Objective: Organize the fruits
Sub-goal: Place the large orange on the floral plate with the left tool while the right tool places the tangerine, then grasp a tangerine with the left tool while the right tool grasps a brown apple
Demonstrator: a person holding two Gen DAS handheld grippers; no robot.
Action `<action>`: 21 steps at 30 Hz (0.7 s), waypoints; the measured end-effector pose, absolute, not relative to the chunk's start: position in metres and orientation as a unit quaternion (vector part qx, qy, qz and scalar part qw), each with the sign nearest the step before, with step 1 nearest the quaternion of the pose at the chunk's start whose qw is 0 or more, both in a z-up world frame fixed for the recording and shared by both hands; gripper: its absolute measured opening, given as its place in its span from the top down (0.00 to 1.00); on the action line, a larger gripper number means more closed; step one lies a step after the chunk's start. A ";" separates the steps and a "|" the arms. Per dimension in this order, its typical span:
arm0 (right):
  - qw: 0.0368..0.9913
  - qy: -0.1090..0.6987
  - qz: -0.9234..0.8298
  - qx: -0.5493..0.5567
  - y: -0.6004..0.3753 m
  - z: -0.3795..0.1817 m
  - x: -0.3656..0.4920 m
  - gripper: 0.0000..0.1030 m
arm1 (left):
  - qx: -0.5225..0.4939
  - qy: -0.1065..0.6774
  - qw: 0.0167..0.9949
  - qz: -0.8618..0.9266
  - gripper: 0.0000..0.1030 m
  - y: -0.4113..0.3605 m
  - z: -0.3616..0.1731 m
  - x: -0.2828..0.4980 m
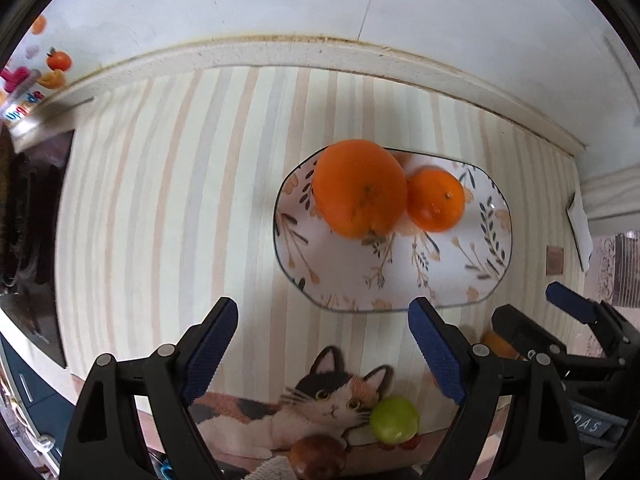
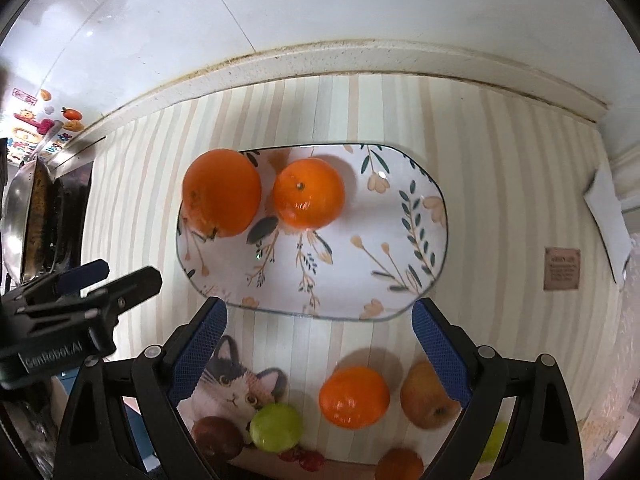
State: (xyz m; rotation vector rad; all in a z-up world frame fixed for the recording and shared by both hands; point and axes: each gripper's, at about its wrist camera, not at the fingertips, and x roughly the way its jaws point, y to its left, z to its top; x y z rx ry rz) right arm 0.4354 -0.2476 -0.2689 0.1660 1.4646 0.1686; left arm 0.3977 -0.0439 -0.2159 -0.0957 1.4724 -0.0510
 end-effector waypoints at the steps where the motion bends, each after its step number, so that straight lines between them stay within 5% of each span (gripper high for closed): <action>1: 0.741 0.663 0.075 0.076 -0.249 -0.263 0.429 0.07 | -0.040 0.667 0.744 -0.023 0.15 -0.048 -0.214 0.394; 15: 0.776 0.617 0.068 0.117 -0.265 -0.206 0.377 0.07 | -0.028 0.617 0.785 -0.039 0.15 -0.060 -0.161 0.347; 21: 0.766 0.623 0.039 0.155 -0.303 -0.225 0.358 0.07 | -0.009 0.641 0.765 -0.061 0.15 -0.088 -0.189 0.338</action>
